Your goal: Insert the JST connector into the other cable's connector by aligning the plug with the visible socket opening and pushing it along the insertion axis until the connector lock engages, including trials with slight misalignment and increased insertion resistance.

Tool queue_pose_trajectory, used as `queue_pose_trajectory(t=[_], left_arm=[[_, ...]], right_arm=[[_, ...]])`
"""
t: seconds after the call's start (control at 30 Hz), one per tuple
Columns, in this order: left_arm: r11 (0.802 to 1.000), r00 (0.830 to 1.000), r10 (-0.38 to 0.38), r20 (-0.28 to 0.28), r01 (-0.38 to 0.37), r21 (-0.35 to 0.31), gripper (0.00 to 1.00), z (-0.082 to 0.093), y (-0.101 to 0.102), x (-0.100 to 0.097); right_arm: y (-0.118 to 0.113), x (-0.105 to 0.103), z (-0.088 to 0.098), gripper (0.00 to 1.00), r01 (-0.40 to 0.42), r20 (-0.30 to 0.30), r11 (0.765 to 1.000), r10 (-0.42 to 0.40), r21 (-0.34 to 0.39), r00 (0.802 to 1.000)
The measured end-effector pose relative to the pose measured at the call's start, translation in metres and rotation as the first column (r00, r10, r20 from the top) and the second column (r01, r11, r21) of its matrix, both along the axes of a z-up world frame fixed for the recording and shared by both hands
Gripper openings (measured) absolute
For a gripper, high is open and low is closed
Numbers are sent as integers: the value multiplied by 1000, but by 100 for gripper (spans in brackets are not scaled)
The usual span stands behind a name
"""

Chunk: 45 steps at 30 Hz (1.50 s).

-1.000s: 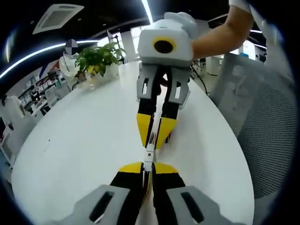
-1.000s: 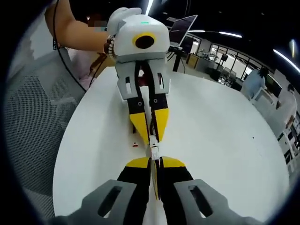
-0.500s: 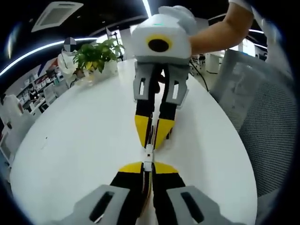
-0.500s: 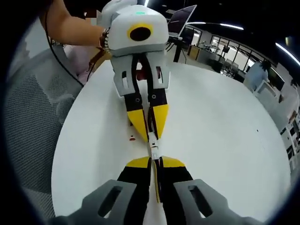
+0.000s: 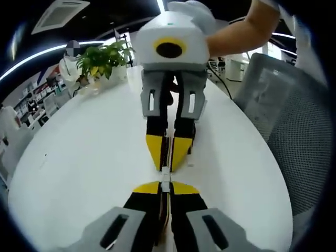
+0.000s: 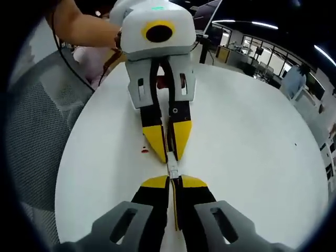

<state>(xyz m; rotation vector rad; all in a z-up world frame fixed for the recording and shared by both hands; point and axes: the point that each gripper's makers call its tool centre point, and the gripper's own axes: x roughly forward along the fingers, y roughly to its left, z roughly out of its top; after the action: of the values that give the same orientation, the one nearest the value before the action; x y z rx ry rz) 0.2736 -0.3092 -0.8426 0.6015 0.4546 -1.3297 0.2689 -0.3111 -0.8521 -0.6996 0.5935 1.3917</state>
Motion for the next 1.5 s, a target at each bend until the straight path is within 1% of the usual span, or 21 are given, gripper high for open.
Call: queue_pose_trajectory(t=[0.27,0.47,0.53,0.63,0.9,1.03,1.2,1.3,1.5], left_arm=[[1000,1000,6,-7,-6,-25,0,8,0,4],[1000,1000,-1,4,1,-30,0,12,-2,5],[1000,1000,0,7,0,-28,0,13,-3,6],[1000,1000,3,6,-2,-30,0,14,-3,6],[1000,1000,1,12,-1,-20,0,13,-4,8],[1000,1000,7,13,-7,-23,0,13,-3,15],[999,1000,25,17,-24,-26,0,14,-2,27],[998,999,41,7,-41,-37,0,13,-2,37],[998,999,44,-3,-44,-40,0,12,0,49]], right_arm=[[-1,4,7,4,17,-2,1000,-17,12,1000],[0,6,12,3,19,12,1000,-19,7,1000],[-1,7,12,3,19,22,1000,-19,2,1000],[-2,7,13,3,31,16,1000,-31,6,999],[-2,10,12,4,27,26,1000,-27,6,999],[-2,14,13,4,31,32,999,-32,15,999],[-1,30,13,4,46,40,998,-47,37,998],[0,38,13,4,54,48,998,-56,44,997],[2,52,12,4,68,51,996,-71,62,996]])
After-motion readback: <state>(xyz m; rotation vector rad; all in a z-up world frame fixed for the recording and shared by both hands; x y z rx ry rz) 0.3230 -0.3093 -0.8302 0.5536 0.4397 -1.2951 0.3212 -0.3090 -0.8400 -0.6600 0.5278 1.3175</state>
